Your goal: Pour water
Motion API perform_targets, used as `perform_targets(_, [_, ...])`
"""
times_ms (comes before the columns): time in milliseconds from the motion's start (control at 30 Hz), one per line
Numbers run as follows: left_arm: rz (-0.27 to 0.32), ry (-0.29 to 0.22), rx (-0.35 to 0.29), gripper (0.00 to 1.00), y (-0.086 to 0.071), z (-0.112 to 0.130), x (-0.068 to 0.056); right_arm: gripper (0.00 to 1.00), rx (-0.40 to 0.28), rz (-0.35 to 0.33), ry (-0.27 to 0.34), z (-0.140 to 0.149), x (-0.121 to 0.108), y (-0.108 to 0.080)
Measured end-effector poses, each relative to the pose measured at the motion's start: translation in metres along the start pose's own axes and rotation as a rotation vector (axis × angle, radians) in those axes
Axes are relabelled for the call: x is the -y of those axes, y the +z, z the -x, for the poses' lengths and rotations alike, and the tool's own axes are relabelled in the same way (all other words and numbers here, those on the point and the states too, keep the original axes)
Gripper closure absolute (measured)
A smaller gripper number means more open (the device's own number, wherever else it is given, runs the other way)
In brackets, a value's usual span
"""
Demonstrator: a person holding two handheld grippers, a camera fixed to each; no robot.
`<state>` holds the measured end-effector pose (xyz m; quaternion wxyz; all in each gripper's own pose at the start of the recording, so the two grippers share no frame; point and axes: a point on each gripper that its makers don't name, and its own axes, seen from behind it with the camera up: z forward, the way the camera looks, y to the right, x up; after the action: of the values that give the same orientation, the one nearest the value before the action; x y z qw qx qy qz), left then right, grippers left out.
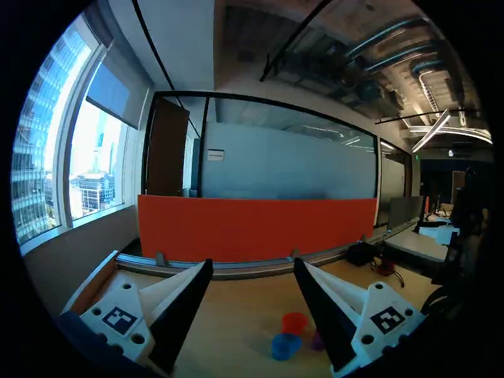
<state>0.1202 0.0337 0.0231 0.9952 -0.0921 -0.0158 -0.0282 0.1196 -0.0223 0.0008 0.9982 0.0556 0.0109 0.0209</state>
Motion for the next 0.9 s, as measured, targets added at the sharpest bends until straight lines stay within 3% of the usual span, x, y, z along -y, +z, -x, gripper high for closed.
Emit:
perform_targets(300, [0.103, 0.004, -0.011, 0.05, 0.002, -0.008, -0.015, 0.01, -0.017, -0.154, 0.012, -0.005, 0.027, -0.007])
perform_targets(633, [0.212, 0.003, 0.003, 0.05, -0.003, -0.004, -0.031, 0.01, -0.033, -0.368, 0.004, -0.017, 0.079, -0.022])
perform_targets(900, [0.285, 0.018, 0.021, 0.05, -0.007, 0.0, -0.047, 0.01, -0.02, -0.442, -0.038, -0.018, 0.101, -0.026])
